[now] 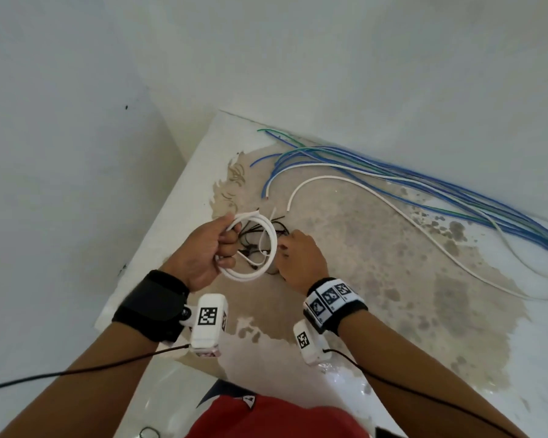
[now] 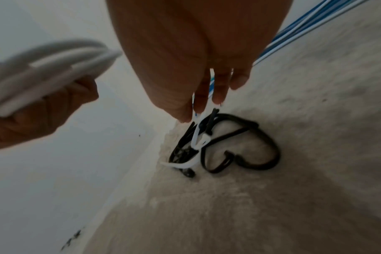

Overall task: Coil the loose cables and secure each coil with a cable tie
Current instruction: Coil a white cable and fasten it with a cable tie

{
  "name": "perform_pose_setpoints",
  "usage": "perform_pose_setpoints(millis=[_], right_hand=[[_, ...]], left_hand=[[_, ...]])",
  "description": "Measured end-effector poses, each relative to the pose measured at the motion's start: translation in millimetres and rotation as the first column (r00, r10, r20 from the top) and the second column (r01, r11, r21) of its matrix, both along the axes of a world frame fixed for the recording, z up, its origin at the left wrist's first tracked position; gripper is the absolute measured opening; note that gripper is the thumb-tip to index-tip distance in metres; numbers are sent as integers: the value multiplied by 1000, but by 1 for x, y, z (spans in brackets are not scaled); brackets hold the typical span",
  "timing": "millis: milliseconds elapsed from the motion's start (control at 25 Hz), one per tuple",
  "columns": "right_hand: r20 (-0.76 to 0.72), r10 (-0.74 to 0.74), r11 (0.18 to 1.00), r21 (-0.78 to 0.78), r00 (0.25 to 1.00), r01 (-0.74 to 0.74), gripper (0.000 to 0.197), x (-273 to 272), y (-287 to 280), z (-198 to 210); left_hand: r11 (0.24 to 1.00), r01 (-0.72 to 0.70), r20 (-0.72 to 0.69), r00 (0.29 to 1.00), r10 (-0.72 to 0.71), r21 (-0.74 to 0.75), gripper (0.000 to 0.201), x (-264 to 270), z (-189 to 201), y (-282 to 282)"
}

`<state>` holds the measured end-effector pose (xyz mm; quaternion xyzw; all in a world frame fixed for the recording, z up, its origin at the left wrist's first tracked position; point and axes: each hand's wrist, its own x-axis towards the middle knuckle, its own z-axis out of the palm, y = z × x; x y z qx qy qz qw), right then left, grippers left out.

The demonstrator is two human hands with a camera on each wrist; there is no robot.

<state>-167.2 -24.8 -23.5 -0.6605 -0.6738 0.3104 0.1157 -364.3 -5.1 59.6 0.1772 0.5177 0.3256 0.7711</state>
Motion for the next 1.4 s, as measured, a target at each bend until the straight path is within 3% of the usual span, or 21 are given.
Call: perform_pose_setpoints(millis=[160, 240, 480, 600, 640, 760, 880, 960, 1040, 1240, 1400], right_hand=[[393, -8, 1000, -6, 919, 11, 27, -35, 30, -24], [450, -23, 996, -67, 893, 60, 33, -39, 42, -31], [305, -125, 966, -179, 944, 186, 28, -32, 43, -33], [9, -281, 942, -188, 960, 278, 20, -7, 33, -8], [-143, -380, 916, -199, 914, 350, 19, 7, 28, 4], [-502, -585, 803, -251, 637, 540, 13, 65, 4, 52], [-672, -600, 746, -273, 434, 608, 11, 129, -28, 96], [-747, -558, 764, -294, 361, 574, 9, 162, -51, 121], [-763, -513, 808, -275, 394, 521, 9, 190, -78, 143], [-572, -379, 890, -11, 727, 456, 8, 240, -125, 163], [-437, -299, 912, 132, 848, 390, 9, 281, -146, 160]], left_hand=[[1000, 7, -34, 999, -6, 14, 35, -14, -4, 2], [1000, 1, -37, 999, 0, 17, 35, -16, -6, 2], [1000, 0, -38, 999, 1, 17, 36, -7, -5, 4], [1000, 11, -35, 999, -11, 25, 35, 10, -2, 4], [999, 24, -32, 999, -23, 30, 35, 18, -1, 3], [996, 76, -19, 997, -75, 39, 36, 60, 4, -1], [987, 150, -2, 989, -150, 55, 35, 117, 12, -9], [976, 203, 7, 979, -204, 75, 35, 158, 19, -16], [960, 256, -5, 966, -257, 112, 34, 204, 28, -26], [919, 344, -98, 939, -330, 192, 33, 285, 47, -62], [899, 373, -141, 927, -349, 231, 32, 327, 57, -87]])
